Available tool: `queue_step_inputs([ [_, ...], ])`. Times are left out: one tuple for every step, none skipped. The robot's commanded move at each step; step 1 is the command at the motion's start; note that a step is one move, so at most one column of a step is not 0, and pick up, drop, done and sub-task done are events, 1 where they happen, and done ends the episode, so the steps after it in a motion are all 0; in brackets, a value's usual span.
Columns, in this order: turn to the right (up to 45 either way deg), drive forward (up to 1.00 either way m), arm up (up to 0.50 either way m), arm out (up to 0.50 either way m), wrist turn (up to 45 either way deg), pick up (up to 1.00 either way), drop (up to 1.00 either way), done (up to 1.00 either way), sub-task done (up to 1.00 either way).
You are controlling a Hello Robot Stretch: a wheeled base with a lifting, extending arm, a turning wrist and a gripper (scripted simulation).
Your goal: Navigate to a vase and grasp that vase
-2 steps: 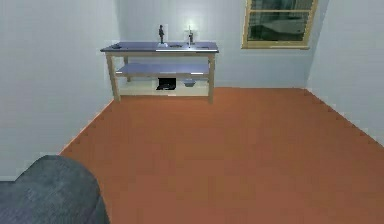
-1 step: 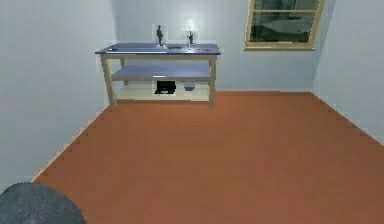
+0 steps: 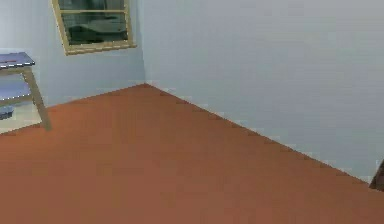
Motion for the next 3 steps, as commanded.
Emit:
queue_step_inputs([
  [45.0,0.00,0.00,0.00,0.0,0.00,0.00,0.00,0.00],
  [0.0,0.05,0.00,0.00,0.0,0.00,0.00,0.00,0.00],
  [-45.0,0.00,0.00,0.00,0.0,0.00,0.00,0.00,0.00],
])
